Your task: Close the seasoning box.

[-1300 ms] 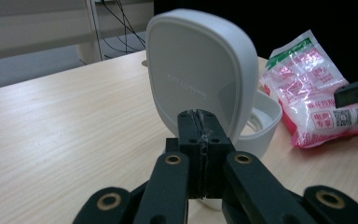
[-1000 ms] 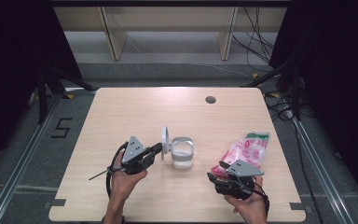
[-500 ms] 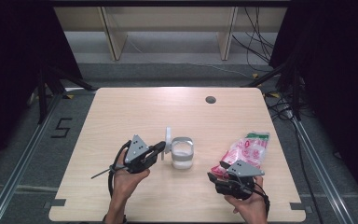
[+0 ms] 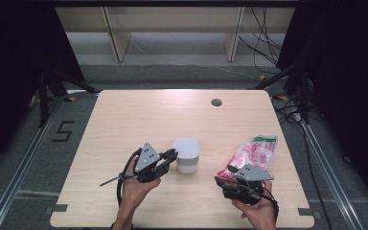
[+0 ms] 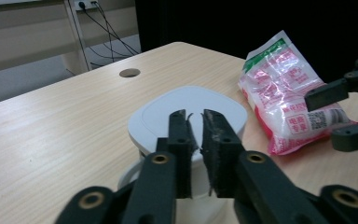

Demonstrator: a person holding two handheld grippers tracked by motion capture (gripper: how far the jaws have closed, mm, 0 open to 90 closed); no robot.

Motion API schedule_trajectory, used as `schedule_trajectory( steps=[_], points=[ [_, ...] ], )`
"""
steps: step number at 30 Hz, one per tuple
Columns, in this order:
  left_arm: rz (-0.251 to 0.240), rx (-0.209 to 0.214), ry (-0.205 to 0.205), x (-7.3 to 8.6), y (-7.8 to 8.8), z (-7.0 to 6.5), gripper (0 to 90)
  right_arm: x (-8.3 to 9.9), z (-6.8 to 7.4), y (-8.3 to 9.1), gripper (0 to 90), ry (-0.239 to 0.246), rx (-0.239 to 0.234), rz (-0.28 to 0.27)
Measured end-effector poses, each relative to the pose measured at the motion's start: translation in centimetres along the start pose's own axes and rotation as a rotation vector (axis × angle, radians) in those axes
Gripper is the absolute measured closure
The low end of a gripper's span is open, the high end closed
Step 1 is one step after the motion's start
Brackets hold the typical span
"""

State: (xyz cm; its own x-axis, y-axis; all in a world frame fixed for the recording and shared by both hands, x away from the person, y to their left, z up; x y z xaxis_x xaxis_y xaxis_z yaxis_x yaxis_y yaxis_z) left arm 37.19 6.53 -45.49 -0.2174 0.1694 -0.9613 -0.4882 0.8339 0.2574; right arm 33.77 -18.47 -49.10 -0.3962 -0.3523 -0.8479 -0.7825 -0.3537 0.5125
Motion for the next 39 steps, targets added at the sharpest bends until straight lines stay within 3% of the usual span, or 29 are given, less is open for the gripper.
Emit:
schedule_trajectory(
  steps=[4, 7, 10, 12, 13, 14, 16, 22, 24, 28, 30, 33, 34, 35, 37, 39],
  points=[
    [-0.008, -0.008, 0.031, 1.0, 0.6, -0.8, 60.8, 0.0, -0.1, 0.1, 39.4, -0.014, 0.003, 0.006],
    [0.003, 0.010, 0.063, 1.9, 0.5, -1.5, 50.1, 0.0, -0.2, 0.1, 39.4, -0.011, -0.002, -0.002],
    [0.025, 0.009, 0.070, 2.7, 0.4, -2.2, 43.7, 0.1, -0.3, -0.1, 39.4, -0.011, 0.006, -0.008],
    [0.038, 0.024, 0.051, 3.0, 0.2, -2.4, 36.8, 0.2, -0.4, -0.1, 39.4, -0.019, 0.001, 0.001],
    [0.040, 0.017, 0.089, 3.4, 0.1, -2.8, 34.9, 0.2, -0.4, -0.1, 39.4, -0.014, 0.000, -0.001],
    [0.045, 0.021, 0.092, 3.6, -0.1, -3.1, 33.0, 0.1, -0.6, -0.1, 39.4, 0.002, 0.004, -0.009],
    [0.050, 0.024, 0.097, 4.0, -0.4, -3.6, 31.3, 0.2, -0.4, -0.1, 39.4, -0.029, -0.011, 0.001],
    [0.086, 0.040, 0.095, 5.1, -1.2, -4.9, 26.4, 0.3, -0.5, 0.0, 39.4, -0.034, 0.003, 0.011],
    [0.080, 0.042, 0.100, 5.3, -1.5, -5.1, 25.5, 0.3, -0.7, 0.0, 39.5, -0.011, 0.007, -0.003],
    [0.096, 0.030, 0.109, 6.0, -1.5, -5.5, 24.4, 0.3, -0.6, 0.0, 39.4, -0.016, -0.002, -0.001],
    [0.092, 0.038, 0.117, 6.4, -1.4, -5.8, 23.7, 0.3, -0.4, 0.1, 39.4, -0.044, -0.002, 0.008],
    [0.090, 0.039, 0.124, 6.7, -1.4, -6.2, 22.3, 0.3, -0.2, 0.2, 39.4, -0.034, -0.002, 0.007],
    [0.088, 0.045, 0.127, 6.8, -1.4, -6.3, 21.7, 0.3, -0.3, 0.1, 39.3, -0.007, -0.004, -0.017],
    [0.075, 0.052, 0.127, 6.9, -1.5, -6.4, 21.1, 0.4, -0.1, 0.2, 39.4, -0.032, -0.018, -0.002],
    [0.101, 0.049, 0.118, 7.0, -1.2, -6.5, 20.0, 0.6, -0.2, 0.5, 39.3, -0.031, -0.009, 0.003],
    [0.105, 0.043, 0.129, 7.0, -1.2, -6.5, 17.8, 0.8, -0.2, 0.7, 39.1, -0.063, -0.015, 0.003]
  ],
)
Point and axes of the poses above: each handheld gripper's, and its own axes: y roughly backward along the jaws, x roughly out of its underside, z roughly to its left, the point moved 5 cm from there along -y, roughly forward along the jaws, and after that the axes turned 13 degrees about x, right-handed, at the moved point
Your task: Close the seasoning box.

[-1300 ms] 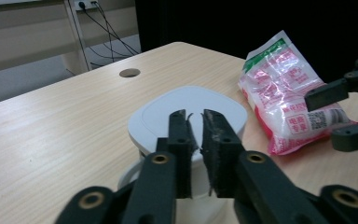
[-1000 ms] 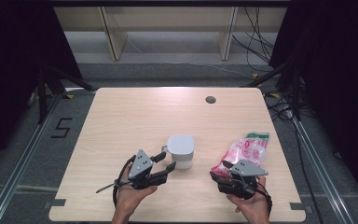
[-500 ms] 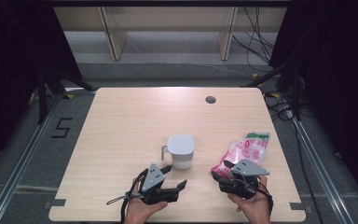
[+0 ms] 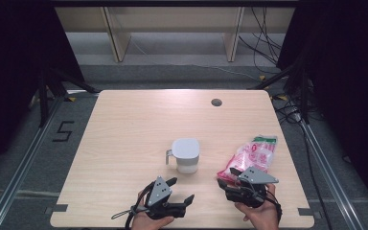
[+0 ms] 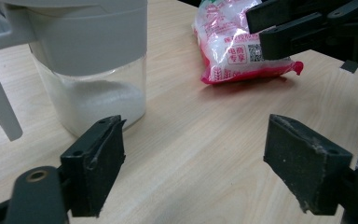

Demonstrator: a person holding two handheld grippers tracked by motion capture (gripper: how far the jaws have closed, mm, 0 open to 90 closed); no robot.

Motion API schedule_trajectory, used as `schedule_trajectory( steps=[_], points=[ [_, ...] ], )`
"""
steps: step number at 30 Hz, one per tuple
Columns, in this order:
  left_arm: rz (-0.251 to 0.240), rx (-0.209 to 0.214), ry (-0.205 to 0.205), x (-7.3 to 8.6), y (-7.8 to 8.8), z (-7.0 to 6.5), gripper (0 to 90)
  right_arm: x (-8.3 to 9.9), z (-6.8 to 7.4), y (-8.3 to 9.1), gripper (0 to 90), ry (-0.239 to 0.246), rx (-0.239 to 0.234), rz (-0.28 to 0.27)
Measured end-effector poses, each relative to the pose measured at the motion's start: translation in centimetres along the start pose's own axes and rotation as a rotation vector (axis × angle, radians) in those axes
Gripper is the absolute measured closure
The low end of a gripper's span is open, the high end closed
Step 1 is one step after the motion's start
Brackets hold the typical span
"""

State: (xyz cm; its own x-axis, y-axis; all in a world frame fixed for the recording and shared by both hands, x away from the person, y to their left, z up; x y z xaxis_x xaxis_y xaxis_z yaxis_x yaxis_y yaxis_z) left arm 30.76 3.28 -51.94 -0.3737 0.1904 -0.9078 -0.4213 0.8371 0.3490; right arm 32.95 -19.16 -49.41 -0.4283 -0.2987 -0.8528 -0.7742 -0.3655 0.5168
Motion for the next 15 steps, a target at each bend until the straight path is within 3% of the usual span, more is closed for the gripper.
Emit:
schedule_trajectory(
  steps=[2, 4, 5, 6, 7, 8, 9, 15],
  points=[
    [-0.015, -0.005, 0.001, -0.1, 0.0, 0.2, 16.4, 0.1, -0.4, 0.2, 39.0, 0.017, -0.002, -0.018],
    [-0.008, -0.016, 0.015, -0.1, 0.1, 0.2, 15.1, 0.3, -0.5, 0.5, 39.0, -0.006, -0.004, -0.014],
    [-0.009, -0.003, 0.007, -0.1, 0.2, 0.3, 15.0, 0.3, -0.7, 0.5, 39.0, 0.006, 0.002, -0.025],
    [-0.007, -0.013, 0.005, -0.1, 0.3, 0.2, 14.9, 0.5, -0.5, 0.8, 38.9, -0.035, 0.001, -0.011],
    [-0.008, -0.012, 0.006, -0.1, 0.3, 0.2, 14.9, 0.7, -0.8, 0.9, 38.7, -0.015, 0.005, -0.007],
    [-0.005, -0.013, 0.006, -0.1, 0.3, 0.2, 14.9, 0.9, -0.5, 1.1, 38.6, -0.047, 0.000, -0.003],
    [-0.003, -0.011, 0.005, 0.0, 0.3, 0.2, 14.9, 1.0, -0.9, 1.1, 38.6, -0.012, 0.002, -0.015],
    [-0.001, 0.003, 0.007, 0.0, 0.1, 0.1, 14.9, 1.6, -1.0, 1.8, 38.4, -0.046, 0.010, 0.005]
  ],
)
Point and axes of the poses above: each handheld gripper's, and its own axes: y roughly backward along the jaws, x roughly out of its underside, z roughly to its left, the point moved 5 cm from there along -y, roughly forward along the jaws, and after that the axes turned 13 degrees about x, right-handed, at the moved point
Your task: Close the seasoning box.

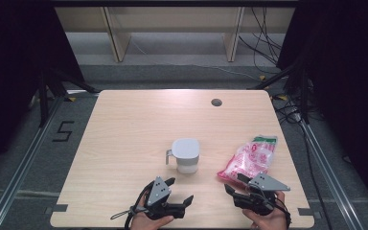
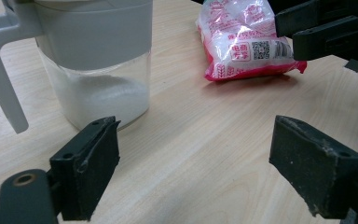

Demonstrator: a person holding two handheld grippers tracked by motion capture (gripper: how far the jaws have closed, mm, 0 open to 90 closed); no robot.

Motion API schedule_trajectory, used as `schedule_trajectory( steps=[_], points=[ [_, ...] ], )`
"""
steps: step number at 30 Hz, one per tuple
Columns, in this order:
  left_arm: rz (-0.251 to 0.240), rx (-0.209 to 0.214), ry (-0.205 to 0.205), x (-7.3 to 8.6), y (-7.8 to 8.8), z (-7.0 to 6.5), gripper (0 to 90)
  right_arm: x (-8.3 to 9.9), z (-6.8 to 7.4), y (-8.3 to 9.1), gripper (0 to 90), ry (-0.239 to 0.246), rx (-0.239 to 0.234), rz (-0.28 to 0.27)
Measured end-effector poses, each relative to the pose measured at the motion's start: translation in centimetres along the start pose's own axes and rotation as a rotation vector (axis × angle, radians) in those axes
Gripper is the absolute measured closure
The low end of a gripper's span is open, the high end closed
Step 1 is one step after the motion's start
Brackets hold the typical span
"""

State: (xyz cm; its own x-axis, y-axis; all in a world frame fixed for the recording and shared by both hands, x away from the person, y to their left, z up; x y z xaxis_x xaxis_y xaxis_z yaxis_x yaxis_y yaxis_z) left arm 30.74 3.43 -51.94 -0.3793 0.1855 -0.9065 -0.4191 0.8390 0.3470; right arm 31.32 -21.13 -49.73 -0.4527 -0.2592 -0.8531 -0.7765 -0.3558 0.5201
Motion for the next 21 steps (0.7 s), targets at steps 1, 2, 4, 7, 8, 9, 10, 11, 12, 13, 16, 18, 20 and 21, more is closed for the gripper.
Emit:
schedule_trajectory(
  steps=[1, 2, 4, 7, 8, 9, 10, 11, 12, 13, 16, 18, 20, 21],
  points=[
    [0.001, 0.000, -0.001, -0.02, 0.01, 0.01, 14.9, 0.02, -0.27, -0.10, 38.3, 0.023, -0.001, -0.011],
    [0.000, -0.002, -0.001, -0.03, 0.02, 0.03, 14.9, 0.15, -0.17, -0.02, 38.3, 0.005, 0.000, 0.003],
    [-0.001, -0.003, -0.002, -0.04, 0.04, 0.07, 14.9, 0.16, -0.35, -0.16, 38.2, 0.023, -0.003, -0.014],
    [-0.001, -0.003, -0.002, -0.06, 0.03, 0.08, 14.9, 0.28, -0.25, 0.15, 38.2, -0.016, 0.001, -0.004],
    [-0.010, -0.005, 0.001, -0.06, -0.07, 0.08, 15.0, 0.31, -0.25, 0.17, 38.2, -0.017, 0.001, -0.002],
    [-0.004, -0.009, 0.002, -0.05, -0.04, 0.06, 15.0, 0.38, -0.45, 0.09, 38.2, 0.004, 0.001, -0.006],
    [0.002, -0.011, 0.004, -0.03, 0.00, 0.06, 15.0, 0.39, -0.47, 0.08, 38.2, 0.007, 0.000, -0.005],
    [0.011, -0.015, -0.004, 0.00, 0.06, 0.15, 15.0, 0.42, -0.52, 0.14, 38.1, 0.013, 0.001, 0.003],
    [0.038, -0.020, -0.023, 0.07, 0.22, 0.33, 15.0, 0.38, -0.48, 0.07, 38.1, 0.007, -0.001, -0.005],
    [0.012, -0.013, -0.005, -0.02, 0.06, 0.15, 15.0, 0.37, -0.48, 0.07, 38.0, 0.007, -0.003, -0.005],
    [0.012, -0.009, -0.006, 0.00, -0.02, 0.15, 15.0, 0.39, -0.53, 0.04, 38.0, 0.010, -0.001, -0.005],
    [0.000, -0.002, 0.005, -0.01, -0.19, 0.00, 15.0, 0.36, -0.64, 0.05, 38.0, 0.009, 0.001, -0.012],
    [0.005, 0.002, -0.006, -0.03, -0.27, -0.05, 15.0, 0.32, -0.68, 0.12, 38.1, 0.002, -0.002, -0.014],
    [0.008, 0.001, -0.007, -0.03, -0.30, -0.07, 15.0, 0.35, -0.71, 0.30, 38.1, -0.010, 0.008, -0.004]
  ],
)
Point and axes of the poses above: each handheld gripper's, and its own axes: y roughly backward along the jaws, x roughly out of its underside, z roughly to its left, the point moved 5 cm from there along -y, roughly forward along the jaws, and after that the axes turned 13 degrees about x, right-handed, at the moved point
